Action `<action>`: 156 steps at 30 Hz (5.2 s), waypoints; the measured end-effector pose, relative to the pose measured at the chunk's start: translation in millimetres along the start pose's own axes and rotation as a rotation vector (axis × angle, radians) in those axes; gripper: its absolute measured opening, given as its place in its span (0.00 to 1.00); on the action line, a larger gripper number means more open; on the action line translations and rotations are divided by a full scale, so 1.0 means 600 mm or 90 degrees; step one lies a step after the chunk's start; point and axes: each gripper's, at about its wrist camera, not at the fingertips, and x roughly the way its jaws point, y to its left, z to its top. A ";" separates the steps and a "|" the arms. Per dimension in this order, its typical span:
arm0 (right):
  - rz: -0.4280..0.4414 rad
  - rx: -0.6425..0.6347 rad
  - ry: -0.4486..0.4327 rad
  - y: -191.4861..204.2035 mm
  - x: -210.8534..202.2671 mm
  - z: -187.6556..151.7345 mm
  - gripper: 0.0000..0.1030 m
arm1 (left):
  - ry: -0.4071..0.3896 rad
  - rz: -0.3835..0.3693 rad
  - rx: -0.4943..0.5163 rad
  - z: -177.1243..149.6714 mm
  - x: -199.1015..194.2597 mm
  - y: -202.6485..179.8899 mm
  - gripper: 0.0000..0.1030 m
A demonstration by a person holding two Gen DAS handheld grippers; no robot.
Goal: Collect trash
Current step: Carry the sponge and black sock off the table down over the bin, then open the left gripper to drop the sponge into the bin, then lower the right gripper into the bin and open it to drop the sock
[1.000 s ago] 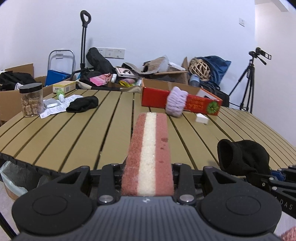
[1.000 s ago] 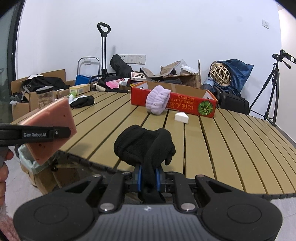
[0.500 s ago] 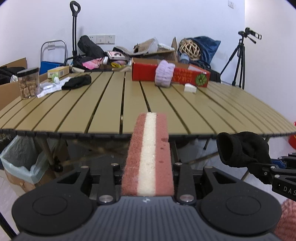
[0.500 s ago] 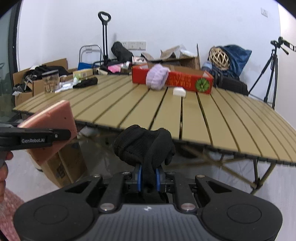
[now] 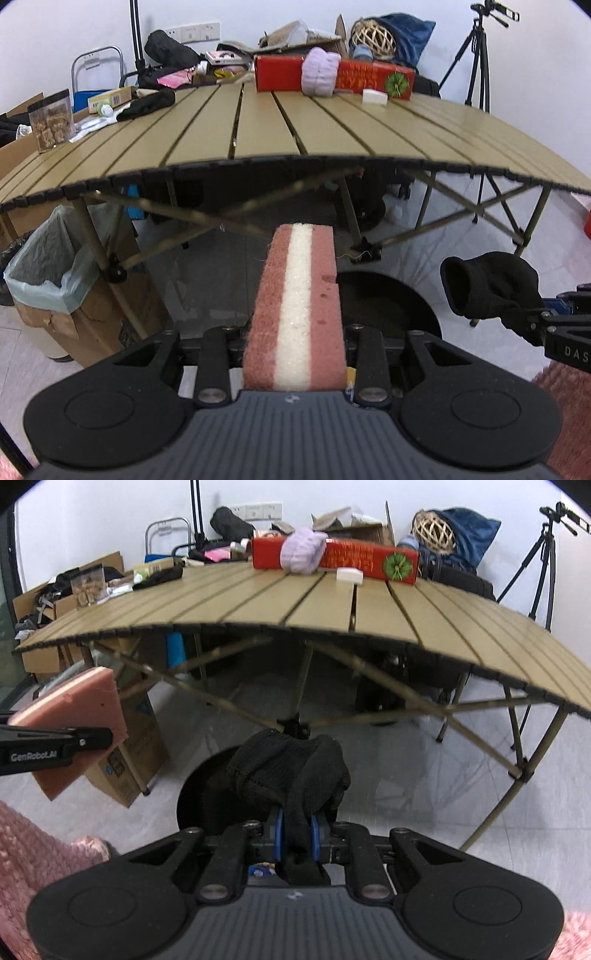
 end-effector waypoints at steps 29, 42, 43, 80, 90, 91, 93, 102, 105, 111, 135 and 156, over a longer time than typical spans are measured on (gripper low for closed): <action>0.006 0.012 0.142 -0.006 0.110 -0.047 0.14 | 0.208 0.016 0.008 -0.074 0.104 -0.006 0.31; -0.007 0.035 0.153 -0.021 0.130 -0.043 0.14 | 0.299 0.006 0.019 -0.081 0.155 -0.032 0.31; -0.008 0.038 0.153 -0.023 0.132 -0.042 0.14 | 0.303 0.002 0.020 -0.079 0.160 -0.036 0.31; -0.054 0.131 0.114 -0.105 0.138 -0.018 0.14 | 0.369 -0.032 0.024 0.002 0.295 -0.142 0.31; -0.058 0.137 0.113 -0.107 0.138 -0.020 0.14 | 0.363 -0.024 0.017 0.011 0.294 -0.144 0.98; -0.058 0.137 0.113 -0.107 0.138 -0.020 0.14 | 0.367 -0.025 0.016 0.012 0.296 -0.144 0.98; -0.058 0.137 0.113 -0.106 0.138 -0.020 0.14 | 0.381 -0.020 0.013 0.010 0.299 -0.141 1.00; -0.057 0.135 0.113 -0.107 0.140 -0.019 0.14 | 0.406 -0.015 0.011 0.008 0.300 -0.139 1.00; -0.058 0.136 0.113 -0.107 0.140 -0.019 0.14 | 0.412 -0.013 0.011 0.007 0.302 -0.139 1.00; -0.057 0.134 0.110 -0.105 0.140 -0.018 0.14 | 0.412 -0.013 0.013 0.010 0.299 -0.136 1.00; -0.026 0.038 0.085 -0.018 0.159 0.002 0.14 | 0.402 0.007 -0.010 0.010 0.236 -0.042 1.00; 0.042 -0.011 0.107 0.046 0.193 0.018 0.14 | 0.412 0.047 -0.027 -0.016 0.210 0.033 1.00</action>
